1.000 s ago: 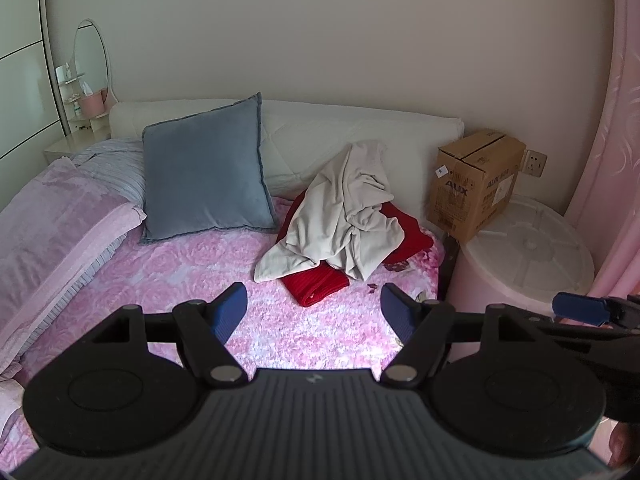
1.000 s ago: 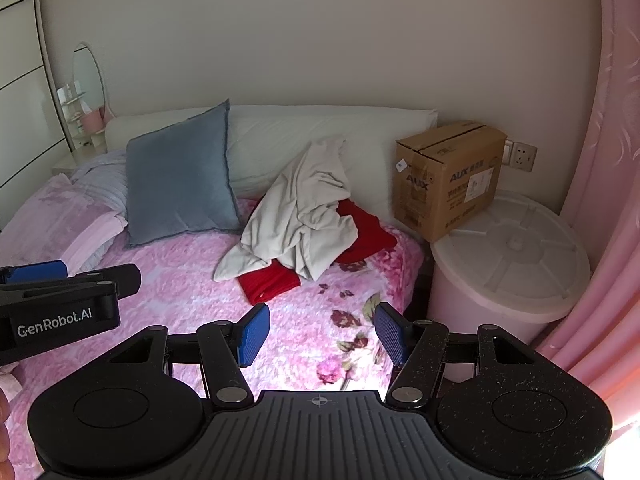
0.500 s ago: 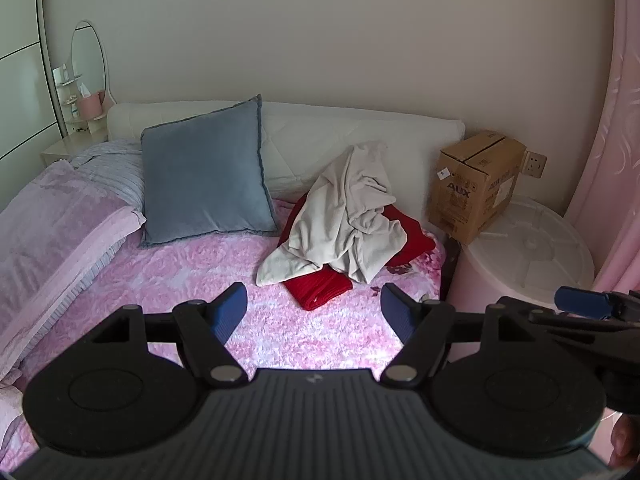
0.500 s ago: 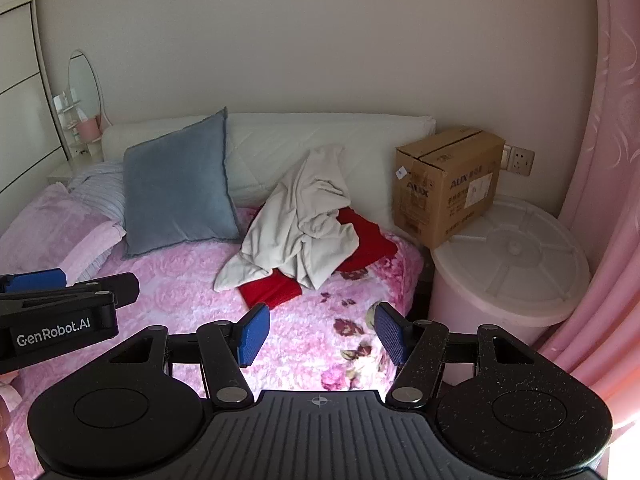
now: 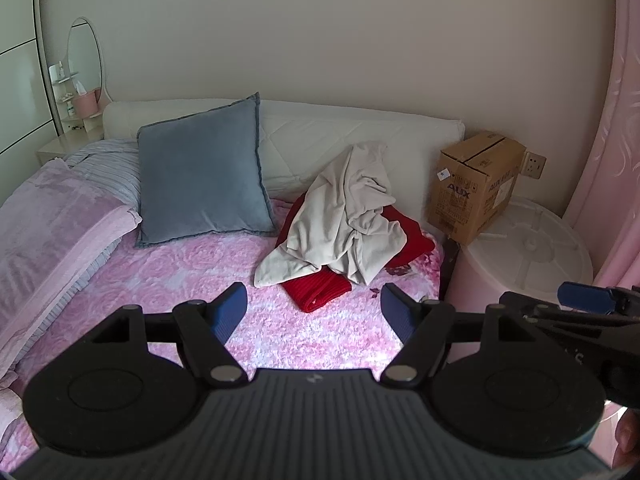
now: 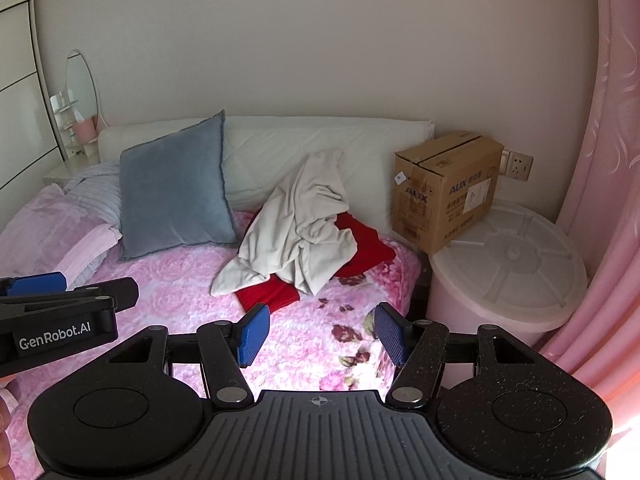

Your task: Fold clothes

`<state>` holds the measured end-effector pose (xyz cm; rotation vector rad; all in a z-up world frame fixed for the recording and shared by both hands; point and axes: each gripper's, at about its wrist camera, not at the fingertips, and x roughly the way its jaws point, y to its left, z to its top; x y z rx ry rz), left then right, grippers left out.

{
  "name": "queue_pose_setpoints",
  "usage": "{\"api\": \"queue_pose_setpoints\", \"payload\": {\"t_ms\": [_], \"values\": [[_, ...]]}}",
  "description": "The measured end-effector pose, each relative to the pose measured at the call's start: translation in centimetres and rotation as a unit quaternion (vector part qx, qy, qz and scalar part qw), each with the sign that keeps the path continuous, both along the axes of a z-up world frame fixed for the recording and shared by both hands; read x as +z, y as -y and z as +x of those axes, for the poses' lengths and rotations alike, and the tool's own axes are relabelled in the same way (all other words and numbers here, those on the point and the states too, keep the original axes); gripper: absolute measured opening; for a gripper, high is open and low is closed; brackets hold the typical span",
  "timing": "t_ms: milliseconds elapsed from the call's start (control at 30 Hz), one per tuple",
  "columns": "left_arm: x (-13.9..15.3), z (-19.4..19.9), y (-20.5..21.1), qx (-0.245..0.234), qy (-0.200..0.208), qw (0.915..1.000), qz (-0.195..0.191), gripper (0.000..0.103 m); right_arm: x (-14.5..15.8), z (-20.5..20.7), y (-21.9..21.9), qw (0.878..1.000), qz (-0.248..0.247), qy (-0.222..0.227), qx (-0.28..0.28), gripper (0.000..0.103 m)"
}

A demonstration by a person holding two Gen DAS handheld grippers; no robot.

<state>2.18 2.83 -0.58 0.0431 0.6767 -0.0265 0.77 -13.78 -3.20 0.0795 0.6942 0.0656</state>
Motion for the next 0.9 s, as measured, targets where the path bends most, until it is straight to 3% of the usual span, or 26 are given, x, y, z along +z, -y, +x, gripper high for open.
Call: {"api": "queue_pose_setpoints", "payload": {"t_ms": [900], "values": [[-0.6,2.7,0.2,0.002,-0.001,1.0,-0.004,0.071,-0.4,2.9,0.8,1.0,-0.002,-0.006,0.002,0.062]]}}
